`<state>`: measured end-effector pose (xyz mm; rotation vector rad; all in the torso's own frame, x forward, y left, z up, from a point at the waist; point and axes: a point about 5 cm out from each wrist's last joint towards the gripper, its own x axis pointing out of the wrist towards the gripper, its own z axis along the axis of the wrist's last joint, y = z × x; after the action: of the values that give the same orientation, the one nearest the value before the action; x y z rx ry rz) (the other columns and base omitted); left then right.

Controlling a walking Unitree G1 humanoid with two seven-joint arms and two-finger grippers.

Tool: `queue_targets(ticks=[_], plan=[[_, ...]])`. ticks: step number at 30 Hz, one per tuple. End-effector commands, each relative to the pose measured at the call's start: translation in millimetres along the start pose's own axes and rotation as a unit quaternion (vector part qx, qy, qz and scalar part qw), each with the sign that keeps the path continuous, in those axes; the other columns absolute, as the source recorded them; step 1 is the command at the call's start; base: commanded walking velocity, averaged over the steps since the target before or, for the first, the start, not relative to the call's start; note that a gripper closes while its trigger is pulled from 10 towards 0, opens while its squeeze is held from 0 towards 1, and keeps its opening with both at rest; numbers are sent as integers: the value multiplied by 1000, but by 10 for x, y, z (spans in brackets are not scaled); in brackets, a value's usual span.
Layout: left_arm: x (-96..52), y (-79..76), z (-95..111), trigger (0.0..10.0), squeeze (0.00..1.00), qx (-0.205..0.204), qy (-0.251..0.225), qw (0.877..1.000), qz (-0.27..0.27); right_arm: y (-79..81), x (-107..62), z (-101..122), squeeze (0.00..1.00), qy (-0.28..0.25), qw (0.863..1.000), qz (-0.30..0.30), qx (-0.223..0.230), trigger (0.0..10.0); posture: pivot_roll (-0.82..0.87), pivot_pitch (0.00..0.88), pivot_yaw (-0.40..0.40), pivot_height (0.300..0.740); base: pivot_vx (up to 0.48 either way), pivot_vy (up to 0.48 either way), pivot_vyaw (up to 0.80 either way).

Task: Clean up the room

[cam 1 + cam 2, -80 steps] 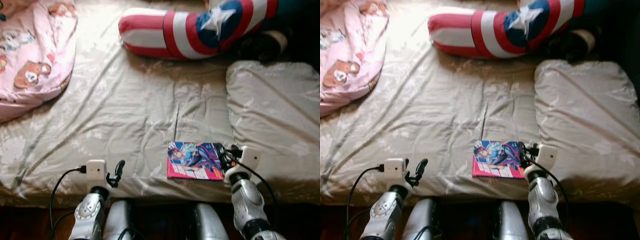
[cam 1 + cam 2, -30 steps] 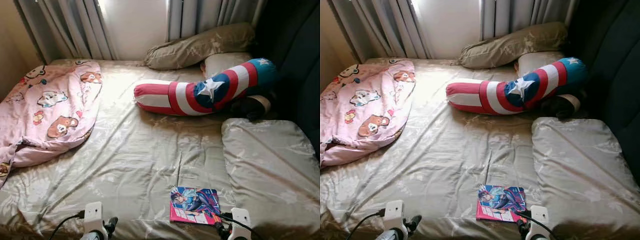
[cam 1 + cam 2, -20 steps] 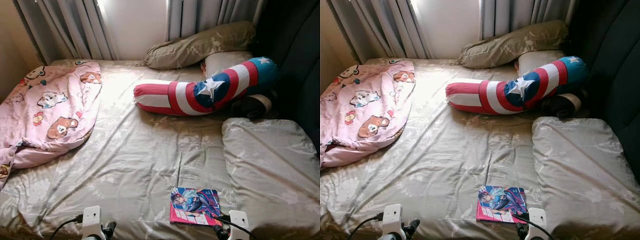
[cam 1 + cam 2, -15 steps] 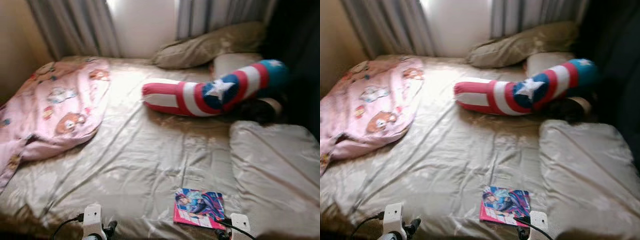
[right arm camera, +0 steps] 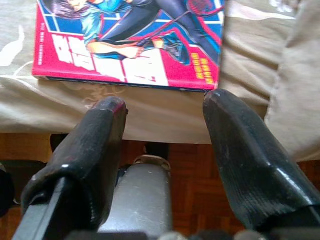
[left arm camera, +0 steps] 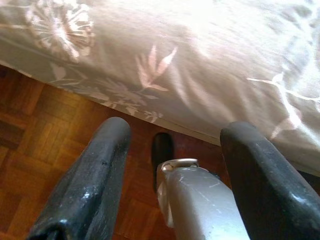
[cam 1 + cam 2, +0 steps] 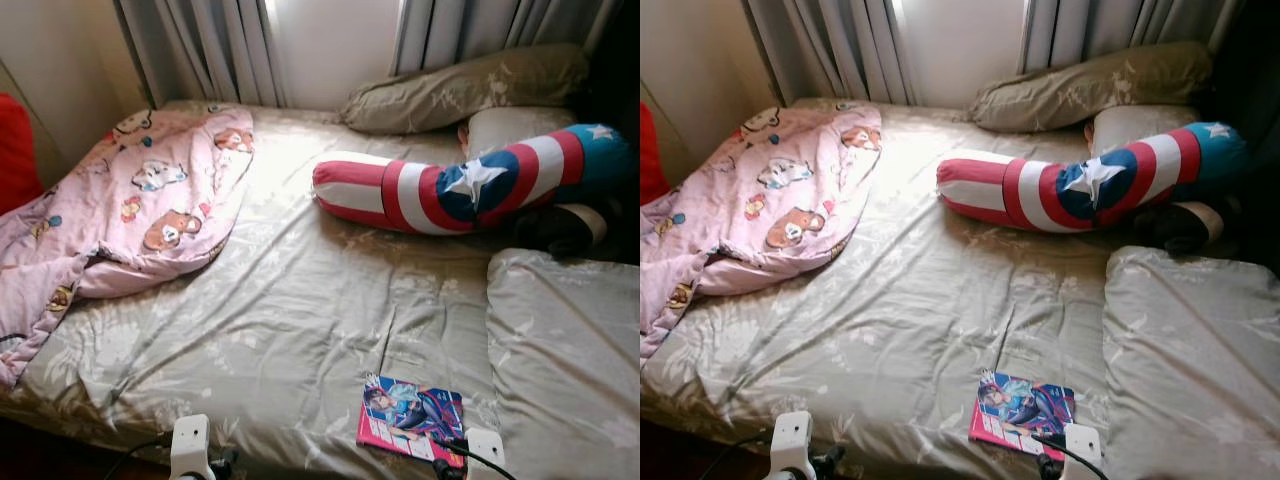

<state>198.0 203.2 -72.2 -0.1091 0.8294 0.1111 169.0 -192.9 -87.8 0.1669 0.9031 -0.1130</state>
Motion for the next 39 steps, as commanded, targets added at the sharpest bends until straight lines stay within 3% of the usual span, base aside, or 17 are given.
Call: queue_targets(ticks=[1,9,15,18,24,29,33,39], plan=[[-8,30,-32,10000,0,1,10,1000,7,-10,-6,-32,0,8,1000,2,9,10000,-12,154,4,740,0,274,0],[-1,19,-11,10000,0,7,8,1000,5,-236,-59,-66,0,12,1000,-8,20,10000,-11,183,9,740,0,279,0],[4,1,5,10000,0,7,5,1000,1,-277,-73,-81,0,14,1000,-7,20,10000,-9,189,8,740,0,402,0],[5,-9,6,10000,0,8,4,1000,0,-179,-60,-112,0,17,1000,0,21,10000,-9,190,9,740,0,480,0],[6,-16,7,10000,0,9,3,1000,-1,191,-5,-136,0,21,999,20,19,10000,-7,195,10,740,0,480,0],[4,-13,3,10000,0,11,4,1000,-1,319,7,-137,0,22,999,26,19,10000,-8,195,12,740,0,480,0],[2,-5,-6,10000,0,12,5,1000,0,195,-6,-140,0,22,999,20,20,10000,-3,196,13,740,0,480,0],[-1,0,-19,10000,0,12,8,1000,2,180,-8,-143,0,23,999,18,19,10000,-4,197,15,740,0,480,0]])
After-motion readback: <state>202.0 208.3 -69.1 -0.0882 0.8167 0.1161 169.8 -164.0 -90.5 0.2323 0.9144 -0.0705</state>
